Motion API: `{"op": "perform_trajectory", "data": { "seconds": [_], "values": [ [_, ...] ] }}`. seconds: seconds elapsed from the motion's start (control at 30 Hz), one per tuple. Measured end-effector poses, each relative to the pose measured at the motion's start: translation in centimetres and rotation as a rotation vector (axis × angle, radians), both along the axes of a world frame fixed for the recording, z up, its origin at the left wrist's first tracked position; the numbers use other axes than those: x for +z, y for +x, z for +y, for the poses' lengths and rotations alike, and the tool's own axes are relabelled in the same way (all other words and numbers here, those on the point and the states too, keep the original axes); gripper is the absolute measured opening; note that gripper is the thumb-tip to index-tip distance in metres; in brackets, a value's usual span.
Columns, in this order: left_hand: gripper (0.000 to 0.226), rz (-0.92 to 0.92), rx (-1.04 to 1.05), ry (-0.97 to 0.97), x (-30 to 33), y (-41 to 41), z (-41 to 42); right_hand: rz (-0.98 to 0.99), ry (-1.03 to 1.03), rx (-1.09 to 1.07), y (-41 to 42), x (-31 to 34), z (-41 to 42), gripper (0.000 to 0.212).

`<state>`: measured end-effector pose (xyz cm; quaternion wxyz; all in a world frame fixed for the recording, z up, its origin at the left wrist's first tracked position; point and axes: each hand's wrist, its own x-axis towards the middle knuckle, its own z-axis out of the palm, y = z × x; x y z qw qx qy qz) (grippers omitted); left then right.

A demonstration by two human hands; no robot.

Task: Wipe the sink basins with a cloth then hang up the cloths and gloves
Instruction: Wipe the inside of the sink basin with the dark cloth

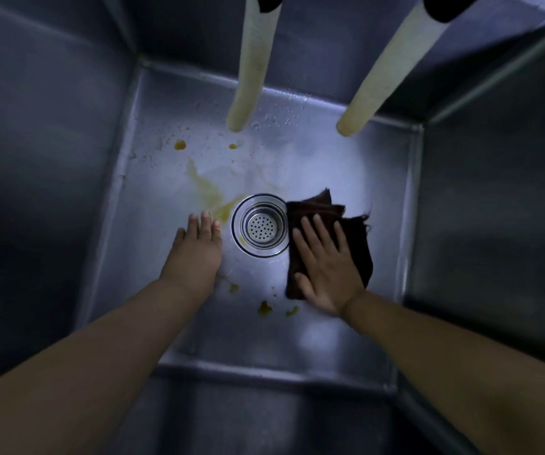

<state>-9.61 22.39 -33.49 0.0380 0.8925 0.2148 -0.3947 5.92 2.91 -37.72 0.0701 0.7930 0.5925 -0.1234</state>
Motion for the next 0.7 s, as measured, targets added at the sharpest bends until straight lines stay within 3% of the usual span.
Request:
{"op": "perform_trajectory", "data": {
  "seconds": [0.17,0.3,0.5,0.7],
  "values": [
    [0.101,0.025,-0.005,0.028,0.3,-0.1,0.0,0.013,-0.038,-0.150,-6.6,0.5,-3.4,0.078],
    [0.101,0.044,0.018,0.022,0.7,0.1,-0.1,0.058,-0.074,-0.113,-10.9,0.7,-5.2,0.089],
    [0.102,0.023,0.058,-0.026,0.4,-0.1,0.2,0.074,-0.003,-0.152,-7.9,0.1,-2.5,0.092],
    [0.101,-0.014,0.057,-0.049,0.2,-0.6,0.6,-0.026,0.049,-0.436,-2.8,-1.4,3.9,0.091]
  ]
}}
